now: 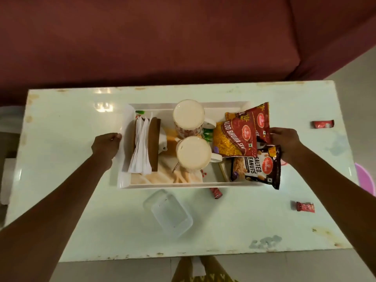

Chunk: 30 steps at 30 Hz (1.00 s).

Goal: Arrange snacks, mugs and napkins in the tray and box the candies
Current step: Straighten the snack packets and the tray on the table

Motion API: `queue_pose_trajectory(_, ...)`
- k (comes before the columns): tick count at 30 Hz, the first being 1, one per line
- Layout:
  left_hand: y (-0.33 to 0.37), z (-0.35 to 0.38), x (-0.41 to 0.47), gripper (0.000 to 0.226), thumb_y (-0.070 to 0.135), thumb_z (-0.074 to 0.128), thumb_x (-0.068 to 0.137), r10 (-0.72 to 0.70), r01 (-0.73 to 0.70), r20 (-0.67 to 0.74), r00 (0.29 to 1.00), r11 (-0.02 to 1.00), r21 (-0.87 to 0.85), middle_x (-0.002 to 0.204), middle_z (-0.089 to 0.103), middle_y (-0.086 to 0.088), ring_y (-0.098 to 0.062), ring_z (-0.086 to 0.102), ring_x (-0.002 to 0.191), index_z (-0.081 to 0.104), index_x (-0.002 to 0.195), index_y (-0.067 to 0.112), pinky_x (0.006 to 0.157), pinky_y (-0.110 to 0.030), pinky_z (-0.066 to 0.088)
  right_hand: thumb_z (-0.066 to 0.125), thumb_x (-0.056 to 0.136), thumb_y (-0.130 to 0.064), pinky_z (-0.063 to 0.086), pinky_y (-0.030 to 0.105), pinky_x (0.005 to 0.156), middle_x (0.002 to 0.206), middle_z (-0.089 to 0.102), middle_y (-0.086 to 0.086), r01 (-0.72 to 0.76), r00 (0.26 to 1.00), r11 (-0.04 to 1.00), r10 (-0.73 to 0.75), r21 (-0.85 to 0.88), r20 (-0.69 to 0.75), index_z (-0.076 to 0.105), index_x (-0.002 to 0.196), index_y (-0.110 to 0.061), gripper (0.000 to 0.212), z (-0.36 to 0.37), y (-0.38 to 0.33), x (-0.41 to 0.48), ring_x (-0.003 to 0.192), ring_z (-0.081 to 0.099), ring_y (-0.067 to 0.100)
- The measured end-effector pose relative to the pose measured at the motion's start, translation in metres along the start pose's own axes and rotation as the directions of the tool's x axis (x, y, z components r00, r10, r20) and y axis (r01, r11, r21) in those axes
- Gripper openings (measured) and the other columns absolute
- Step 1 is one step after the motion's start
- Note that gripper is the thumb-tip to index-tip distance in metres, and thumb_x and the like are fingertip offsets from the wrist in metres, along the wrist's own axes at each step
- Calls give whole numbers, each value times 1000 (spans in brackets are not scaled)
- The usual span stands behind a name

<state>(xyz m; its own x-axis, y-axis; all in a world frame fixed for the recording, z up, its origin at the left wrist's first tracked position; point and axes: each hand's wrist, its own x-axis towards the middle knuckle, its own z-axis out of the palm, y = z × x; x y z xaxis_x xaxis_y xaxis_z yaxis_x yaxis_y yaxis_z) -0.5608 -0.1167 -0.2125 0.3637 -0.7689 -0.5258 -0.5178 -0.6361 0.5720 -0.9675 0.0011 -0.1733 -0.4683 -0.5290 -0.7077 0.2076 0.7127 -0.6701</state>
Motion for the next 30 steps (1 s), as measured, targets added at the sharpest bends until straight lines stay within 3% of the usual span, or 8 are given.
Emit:
queue_pose_trajectory(2,-4,6,4,30,25,55,90,-17,17,5,1000,1000,-7,83,63,-15,-26,55,87,65,111,7,88,-33,47,60,73,16,56,29,51,43,65,-3,-3,1000,999,3,-35,-13,61,96,7,25,5,2,9,38,62,14)
queue_pose_trajectory(6,-10,13,9,31,25,53,90,-19,19,1,1000,999,27,118,63,-20,-38,56,111,64,113,7,99,-44,46,62,74,14,54,37,63,61,66,10,-21,999,998,19,-67,-37,61,103,10,29,11,4,16,37,61,13)
queue_pose_trajectory(8,-12,15,12,31,25,53,90,-22,22,4,1000,999,39,120,62,-21,-39,55,114,64,113,7,100,-45,45,62,75,13,54,38,66,72,62,12,-30,998,996,26,-81,-56,61,103,10,29,15,3,19,37,61,13)
queue_pose_trajectory(13,-10,16,15,31,24,53,90,-29,28,5,1000,999,32,118,62,-24,-39,56,112,64,113,5,99,-44,47,61,77,11,53,33,58,71,61,10,-45,995,991,34,-127,-89,63,100,5,24,22,-1,29,34,60,11)
queue_pose_trajectory(16,-7,17,15,31,24,54,90,-41,41,4,999,999,10,119,62,-21,-37,57,112,64,114,6,99,-44,47,63,77,9,55,37,64,72,62,10,-63,992,988,47,-140,-115,64,100,3,23,23,0,34,39,62,14)
queue_pose_trajectory(18,-7,18,16,31,24,54,90,-44,44,5,999,999,-4,110,65,-19,-35,59,106,64,113,7,98,-43,47,64,79,7,55,38,66,74,63,9,-70,990,986,51,-148,-130,64,102,3,24,24,1,37,52,64,21)
queue_pose_trajectory(22,-8,20,16,26,23,55,90,-51,51,2,999,999,-15,64,54,-3,-18,49,59,66,106,6,90,-40,50,63,82,1,55,37,67,82,66,11,-78,985,983,50,-164,-165,64,106,1,24,26,1,42,64,63,25)
queue_pose_trajectory(30,-7,18,18,27,23,57,89,-43,43,33,999,999,-25,65,55,-6,-13,48,57,65,110,8,91,-40,51,66,81,-2,55,38,68,106,67,18,-95,981,973,56,-209,-186,65,108,-3,27,25,5,42,63,62,22)
